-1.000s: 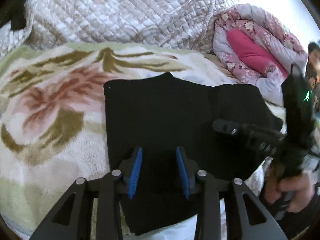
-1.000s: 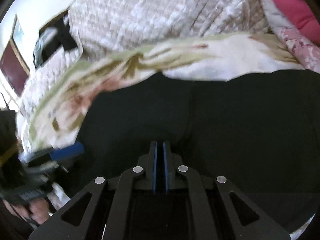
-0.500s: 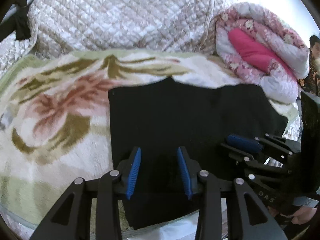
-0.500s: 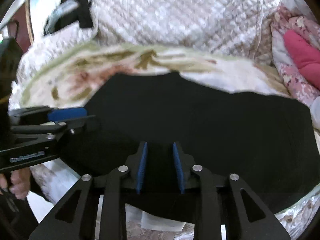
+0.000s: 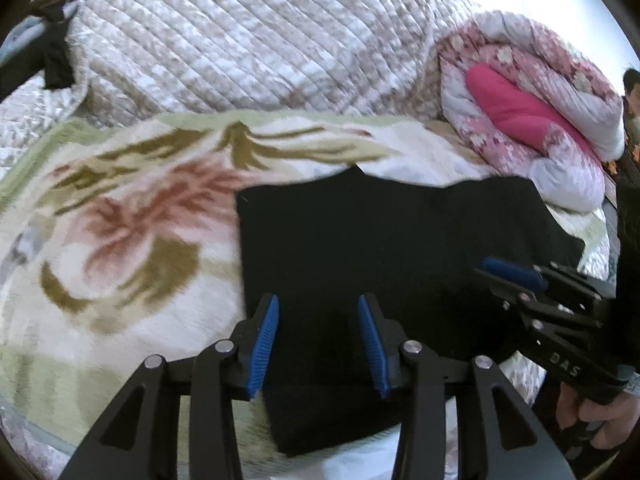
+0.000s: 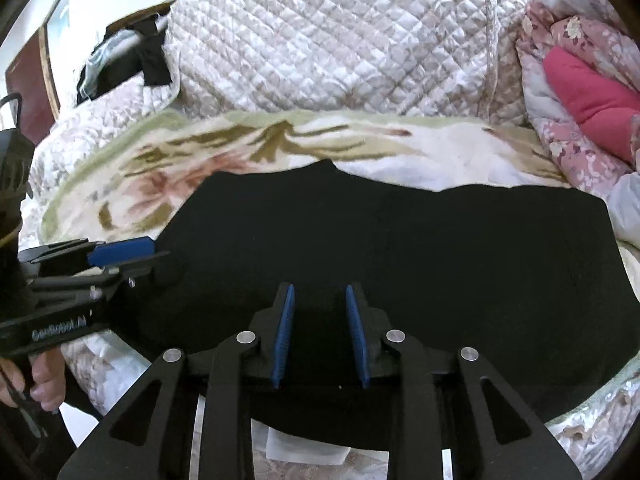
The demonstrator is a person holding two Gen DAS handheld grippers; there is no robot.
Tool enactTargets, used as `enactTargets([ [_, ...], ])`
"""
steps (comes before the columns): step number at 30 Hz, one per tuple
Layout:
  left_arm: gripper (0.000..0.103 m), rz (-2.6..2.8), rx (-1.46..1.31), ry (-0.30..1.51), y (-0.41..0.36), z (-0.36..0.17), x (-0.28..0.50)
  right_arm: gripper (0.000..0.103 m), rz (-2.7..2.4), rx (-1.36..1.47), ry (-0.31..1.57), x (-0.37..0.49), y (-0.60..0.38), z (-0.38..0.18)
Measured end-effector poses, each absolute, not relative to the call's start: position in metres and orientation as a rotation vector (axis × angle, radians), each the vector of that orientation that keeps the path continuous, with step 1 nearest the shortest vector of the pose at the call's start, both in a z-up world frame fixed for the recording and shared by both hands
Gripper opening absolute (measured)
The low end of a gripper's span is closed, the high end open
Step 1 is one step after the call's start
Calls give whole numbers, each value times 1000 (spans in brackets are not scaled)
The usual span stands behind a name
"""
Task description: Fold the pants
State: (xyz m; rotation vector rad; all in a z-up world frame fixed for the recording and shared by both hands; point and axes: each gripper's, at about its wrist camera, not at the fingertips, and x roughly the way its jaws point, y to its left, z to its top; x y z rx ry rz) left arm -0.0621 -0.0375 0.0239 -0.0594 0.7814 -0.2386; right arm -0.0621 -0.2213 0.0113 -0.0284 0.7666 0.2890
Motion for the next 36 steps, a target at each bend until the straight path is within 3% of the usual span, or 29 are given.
enactTargets([
  [7, 44, -202, -123, 842, -19, 12, -51, 27, 266, 230, 844, -43, -257, 3],
  [18, 44, -252, -100, 793, -33, 21, -60, 27, -41, 426, 696, -67, -346, 26],
  [20, 44, -267, -107, 754, -34, 27, -64, 33, -96, 452, 650, -75, -356, 36],
  [22, 44, -280, -97, 743, -36, 28, -66, 52, -147, 488, 604, -84, -366, 43],
  [24, 44, -288, -84, 771, -39, 23, -64, 60, -189, 527, 567, -92, -378, 48],
  [32, 44, -297, -73, 825, -44, 11, -63, 63, -383, 669, 473, -120, -425, 54],
  [36, 44, -294, -61, 824, -46, 11, -63, 64, -344, 860, 583, -111, -440, 23],
])
